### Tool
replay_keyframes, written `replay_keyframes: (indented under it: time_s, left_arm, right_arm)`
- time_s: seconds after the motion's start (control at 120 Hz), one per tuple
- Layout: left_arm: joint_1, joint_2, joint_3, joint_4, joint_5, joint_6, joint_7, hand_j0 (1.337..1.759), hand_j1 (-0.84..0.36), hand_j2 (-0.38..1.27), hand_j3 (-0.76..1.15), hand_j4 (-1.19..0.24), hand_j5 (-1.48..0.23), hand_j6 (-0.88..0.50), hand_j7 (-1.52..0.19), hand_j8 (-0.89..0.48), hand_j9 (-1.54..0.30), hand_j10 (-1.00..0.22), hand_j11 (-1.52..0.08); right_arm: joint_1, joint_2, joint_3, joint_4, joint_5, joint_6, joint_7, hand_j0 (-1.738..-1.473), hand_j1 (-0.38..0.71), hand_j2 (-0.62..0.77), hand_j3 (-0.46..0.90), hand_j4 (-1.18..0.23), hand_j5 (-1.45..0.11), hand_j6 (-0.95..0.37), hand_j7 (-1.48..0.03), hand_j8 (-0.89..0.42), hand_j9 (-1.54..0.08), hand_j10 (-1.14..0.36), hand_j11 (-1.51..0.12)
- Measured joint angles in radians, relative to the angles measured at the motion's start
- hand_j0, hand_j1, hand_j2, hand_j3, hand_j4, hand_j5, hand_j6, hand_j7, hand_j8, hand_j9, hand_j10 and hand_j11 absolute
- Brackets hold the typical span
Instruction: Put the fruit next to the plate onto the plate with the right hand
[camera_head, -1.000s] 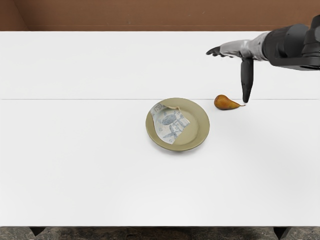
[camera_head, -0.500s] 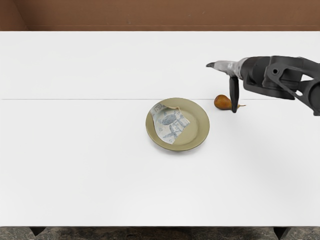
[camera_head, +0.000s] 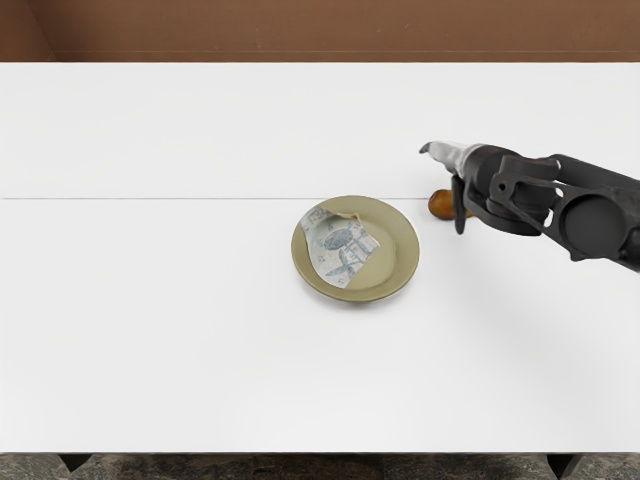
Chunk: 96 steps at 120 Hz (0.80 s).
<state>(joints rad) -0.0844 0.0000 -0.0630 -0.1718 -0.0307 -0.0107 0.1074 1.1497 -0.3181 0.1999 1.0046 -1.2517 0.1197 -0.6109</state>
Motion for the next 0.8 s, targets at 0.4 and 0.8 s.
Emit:
replay_keyframes:
  time_s: [0.4,0.8]
  left_arm:
    - [0.000,0.000,0.000,0.000,0.000,0.000,0.000,1.658,0.33,0.00,0.00,-0.02,-0.02,-0.02,-0.02,-0.02,-0.02,-0.02,-0.02]
    - [0.000,0.000,0.000,0.000,0.000,0.000,0.000,1.658,0.33,0.00,0.00,-0.02,-0.02,-0.02,-0.02,-0.02,-0.02,-0.02,-0.02]
  right_arm:
    - [-0.015,0.043,-0.022,-0.063,0.001,-0.014,0.000,-1.658,-0.07,-0.05,0.00,-0.24,-0.31,-0.24,-0.31,-0.24,-0.31,-0.24,-0.31]
    - [-0.026,0.057,-0.035,-0.075,-0.002,-0.035,0.000,-1.658,0.04,-0.06,0.00,-0.33,-0.42,-0.33,-0.42,-0.33,-0.42,-0.32,-0.42]
